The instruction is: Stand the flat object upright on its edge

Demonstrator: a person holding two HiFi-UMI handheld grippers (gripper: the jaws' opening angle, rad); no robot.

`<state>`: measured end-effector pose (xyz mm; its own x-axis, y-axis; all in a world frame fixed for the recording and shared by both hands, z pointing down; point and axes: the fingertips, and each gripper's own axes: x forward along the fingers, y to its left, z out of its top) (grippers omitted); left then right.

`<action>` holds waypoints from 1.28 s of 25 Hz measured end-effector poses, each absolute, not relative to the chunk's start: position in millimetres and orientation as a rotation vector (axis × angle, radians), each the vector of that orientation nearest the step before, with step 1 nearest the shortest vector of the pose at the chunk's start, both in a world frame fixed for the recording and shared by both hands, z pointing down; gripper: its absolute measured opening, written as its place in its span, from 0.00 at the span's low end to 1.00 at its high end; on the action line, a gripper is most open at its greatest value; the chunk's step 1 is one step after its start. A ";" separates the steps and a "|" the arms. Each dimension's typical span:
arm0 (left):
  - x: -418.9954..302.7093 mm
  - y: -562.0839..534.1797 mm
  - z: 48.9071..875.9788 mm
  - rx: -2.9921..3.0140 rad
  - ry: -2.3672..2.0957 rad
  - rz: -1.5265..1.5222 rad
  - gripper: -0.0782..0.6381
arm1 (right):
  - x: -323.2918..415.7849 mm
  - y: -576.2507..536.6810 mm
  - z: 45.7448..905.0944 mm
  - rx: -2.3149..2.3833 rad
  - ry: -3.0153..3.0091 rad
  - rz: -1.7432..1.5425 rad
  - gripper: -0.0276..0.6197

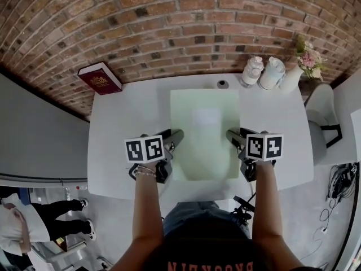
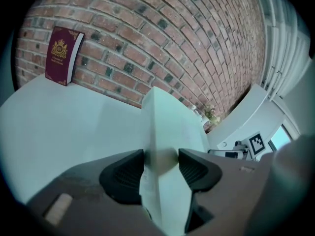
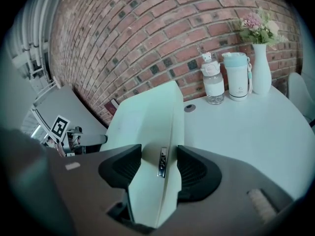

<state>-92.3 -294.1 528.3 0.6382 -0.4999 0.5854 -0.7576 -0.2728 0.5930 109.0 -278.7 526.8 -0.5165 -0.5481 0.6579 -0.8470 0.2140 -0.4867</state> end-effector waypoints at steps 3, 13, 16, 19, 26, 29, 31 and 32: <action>-94.5 -296.4 516.6 1.964 -1.005 0.339 0.42 | 106.9 -281.5 516.1 1.308 -2.173 1.184 0.38; -106.8 -303.2 480.5 2.055 -1.053 0.295 0.42 | 95.0 -290.9 484.6 1.307 -2.262 1.096 0.38; -109.0 -309.8 464.7 2.110 -1.074 0.259 0.42 | 92.9 -296.7 468.8 1.326 -2.306 1.036 0.38; -110.2 -315.2 448.3 2.161 -1.092 0.226 0.42 | 91.9 -303.4 449.6 1.357 -2.355 0.946 0.38; -116.4 -325.8 410.8 2.282 -1.135 0.118 0.42 | 86.6 -314.7 406.6 1.429 -2.481 0.757 0.38; -118.0 -327.3 398.2 2.326 -1.153 0.085 0.42 | 85.5 -315.6 393.2 1.455 -2.523 0.682 0.38; -119.4 -327.7 391.0 2.357 -1.164 0.065 0.42 | 84.5 -315.7 385.2 1.470 -2.551 0.623 0.38; -120.3 -327.8 387.6 2.373 -1.170 0.055 0.42 | 83.6 -315.8 381.2 1.476 -2.565 0.591 0.38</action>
<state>-120.3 -327.8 387.6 0.6317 -0.7354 0.2453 -0.7552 -0.5125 0.4087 83.6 -315.8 381.2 -0.5157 -0.8041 0.2958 -0.8525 0.4470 -0.2712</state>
